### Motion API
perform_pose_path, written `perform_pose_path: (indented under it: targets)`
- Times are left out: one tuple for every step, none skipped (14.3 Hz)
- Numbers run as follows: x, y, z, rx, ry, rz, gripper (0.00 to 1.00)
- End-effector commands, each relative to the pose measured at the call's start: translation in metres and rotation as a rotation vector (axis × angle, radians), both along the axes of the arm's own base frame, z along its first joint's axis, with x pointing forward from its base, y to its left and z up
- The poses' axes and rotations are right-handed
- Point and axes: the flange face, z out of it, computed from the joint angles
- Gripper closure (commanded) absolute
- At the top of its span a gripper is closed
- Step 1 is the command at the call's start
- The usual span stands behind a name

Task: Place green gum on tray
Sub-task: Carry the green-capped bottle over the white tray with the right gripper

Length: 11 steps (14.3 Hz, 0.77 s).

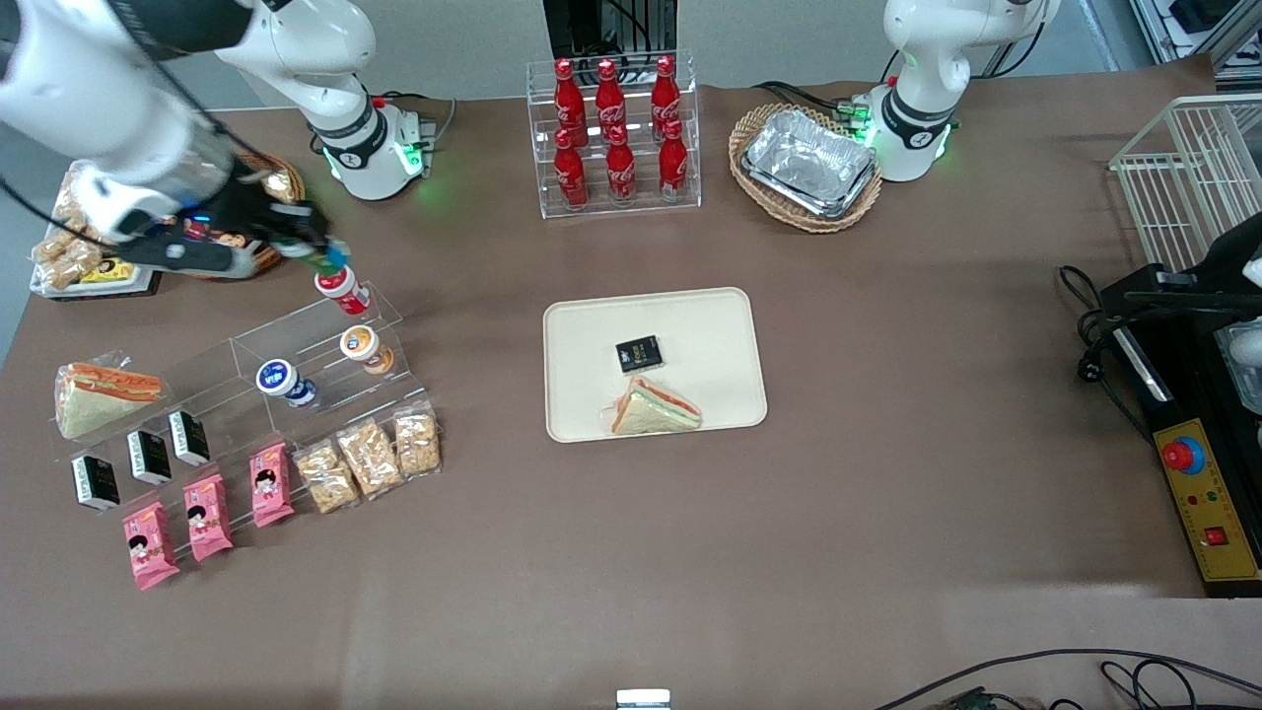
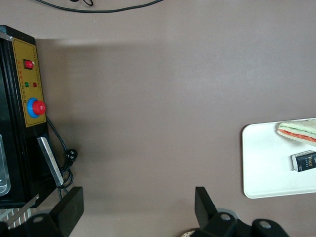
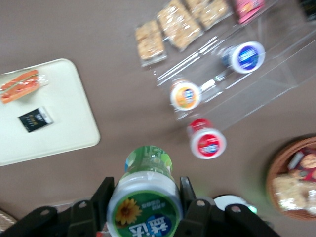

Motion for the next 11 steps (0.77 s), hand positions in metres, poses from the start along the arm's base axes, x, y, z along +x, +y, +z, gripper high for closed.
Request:
perform_pose_path:
  targets:
    - [0.003, 0.093, -0.046, 0.004, -0.003, -0.068, 0.51]
    - [0.003, 0.108, -0.065, 0.009, -0.010, -0.070, 0.51]
    - [0.000, 0.125, -0.084, 0.019, -0.006, -0.063, 0.51]
    - [-0.004, 0.142, -0.104, 0.024, -0.002, -0.075, 0.51]
    - [-0.011, 0.162, -0.124, 0.020, -0.008, -0.089, 0.51]
    - [-0.018, 0.175, -0.148, 0.019, -0.019, -0.102, 0.51]
    - [-0.019, 0.181, -0.167, 0.026, -0.023, -0.114, 0.51]
    - [-0.025, 0.192, -0.185, 0.033, -0.016, -0.098, 0.51]
    - [-0.030, 0.203, -0.199, 0.038, -0.006, -0.083, 0.51]
    - [-0.031, 0.210, -0.214, 0.028, -0.001, -0.079, 0.51]
    - [-0.032, 0.216, -0.230, 0.006, -0.011, -0.085, 0.51]
